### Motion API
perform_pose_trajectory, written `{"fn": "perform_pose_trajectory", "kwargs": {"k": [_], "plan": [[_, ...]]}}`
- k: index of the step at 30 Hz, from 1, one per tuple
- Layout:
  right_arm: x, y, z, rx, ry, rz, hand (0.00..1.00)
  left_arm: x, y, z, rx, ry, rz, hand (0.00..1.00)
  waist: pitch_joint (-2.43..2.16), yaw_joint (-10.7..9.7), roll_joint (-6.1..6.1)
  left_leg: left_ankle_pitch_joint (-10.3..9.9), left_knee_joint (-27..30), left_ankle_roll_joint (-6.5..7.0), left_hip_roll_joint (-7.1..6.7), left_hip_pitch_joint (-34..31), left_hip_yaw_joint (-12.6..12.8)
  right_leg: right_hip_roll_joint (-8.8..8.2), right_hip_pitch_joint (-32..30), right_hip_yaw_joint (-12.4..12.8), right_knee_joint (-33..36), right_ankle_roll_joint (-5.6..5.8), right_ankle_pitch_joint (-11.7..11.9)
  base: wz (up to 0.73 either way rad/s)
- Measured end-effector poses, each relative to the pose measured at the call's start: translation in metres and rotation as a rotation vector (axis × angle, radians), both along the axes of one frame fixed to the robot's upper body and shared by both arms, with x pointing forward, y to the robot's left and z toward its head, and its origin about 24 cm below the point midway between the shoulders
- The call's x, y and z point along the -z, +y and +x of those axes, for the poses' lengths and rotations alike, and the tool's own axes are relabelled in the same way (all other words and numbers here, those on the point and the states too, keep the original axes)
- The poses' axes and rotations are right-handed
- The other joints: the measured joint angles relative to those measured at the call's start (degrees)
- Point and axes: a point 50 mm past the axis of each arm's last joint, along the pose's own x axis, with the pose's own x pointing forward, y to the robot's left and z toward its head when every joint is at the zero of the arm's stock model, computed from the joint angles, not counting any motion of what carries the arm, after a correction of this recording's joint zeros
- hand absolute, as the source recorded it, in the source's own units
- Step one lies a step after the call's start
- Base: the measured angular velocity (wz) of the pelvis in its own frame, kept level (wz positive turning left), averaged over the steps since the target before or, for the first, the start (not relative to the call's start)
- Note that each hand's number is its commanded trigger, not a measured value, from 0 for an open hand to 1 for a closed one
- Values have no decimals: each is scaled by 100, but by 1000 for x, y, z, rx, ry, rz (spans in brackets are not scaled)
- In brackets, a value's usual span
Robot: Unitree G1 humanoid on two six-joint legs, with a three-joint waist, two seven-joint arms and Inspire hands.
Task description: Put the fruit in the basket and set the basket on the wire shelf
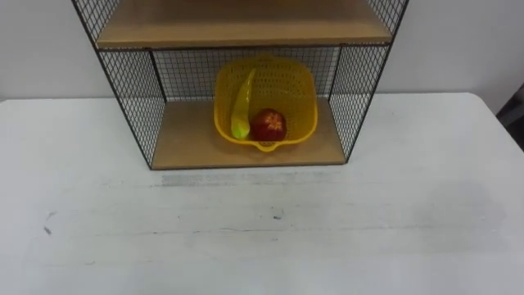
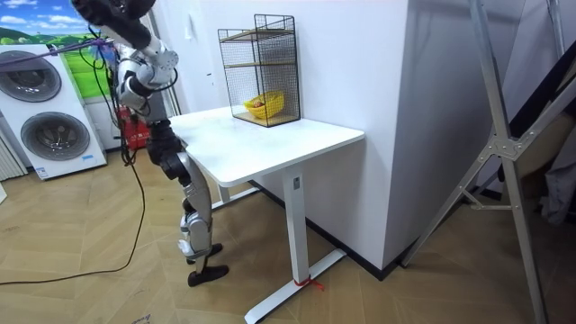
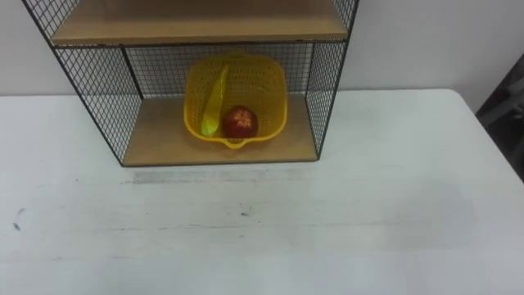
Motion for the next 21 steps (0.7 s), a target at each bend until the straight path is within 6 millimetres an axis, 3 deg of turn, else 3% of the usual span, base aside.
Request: {"fn": "perform_pose_trajectory", "kwargs": {"k": [1,3,5,7,8,9,10,12,13,15,18,21], "plan": [[3,-4,-5,10,-7,41,0,7,6,-5,-12,-21,-58,0,1,-4,17,-4,3,-2,0,-8,-4,0,-15,-4,0,-4,1,0],[25,-16,-16,31,-51,208,0,46,23,-29,-65,-160,-311,0,-5,-21,56,-28,3,-5,2,-58,-6,1,-42,-4,-9,-28,3,0],[52,-24,-31,77,-52,353,0,83,26,-47,-110,-261,-483,0,-19,-9,71,-45,-14,-1,10,-68,3,6,-42,1,-46,-61,23,2],[112,-22,-60,126,-15,608,0,146,13,-70,-164,-350,-720,0,-28,83,116,-25,-66,-4,43,-71,25,39,-22,12,-184,-73,106,-2],[132,-19,-69,144,-3,693,0,165,6,-75,-186,-345,-792,0,-30,129,115,-24,-79,-4,56,-53,40,48,7,12,-231,-77,136,-13],[173,-6,-84,170,-15,862,0,198,-10,-86,-227,-353,-913,0,-12,166,89,-22,-106,-8,62,3,50,50,80,11,-264,-80,147,-7],[193,3,-91,186,-36,945,0,214,-20,-92,-253,-369,-969,0,-8,185,51,-22,-110,-9,63,24,48,50,113,12,-280,-56,133,0],[264,51,-114,266,-103,1243,0,267,-64,-109,-359,-435,-1172,0,-33,215,80,-73,-58,29,68,87,27,52,212,-1,-289,-35,67,7],[279,64,-118,289,-123,1306,0,277,-74,-113,-386,-465,-1207,0,-35,212,83,-79,-58,27,68,103,32,47,225,-1,-288,-33,66,8],[320,113,-125,362,-175,1498,0,304,-109,-124,-454,-506,-1299,0,-37,209,81,-82,-59,22,82,130,68,43,234,0,-258,-33,66,0],[345,151,-126,351,-159,1621,0,325,-138,-126,-452,-494,-1372,0,-45,198,33,-88,-52,13,80,132,118,13,157,31,-91,-41,7,-5],[355,158,-110,282,-132,1661,0,338,-153,-118,-380,-447,-1429,0,-44,94,6,-91,-77,7,100,231,186,22,277,73,-97,-21,39,-8]]}}
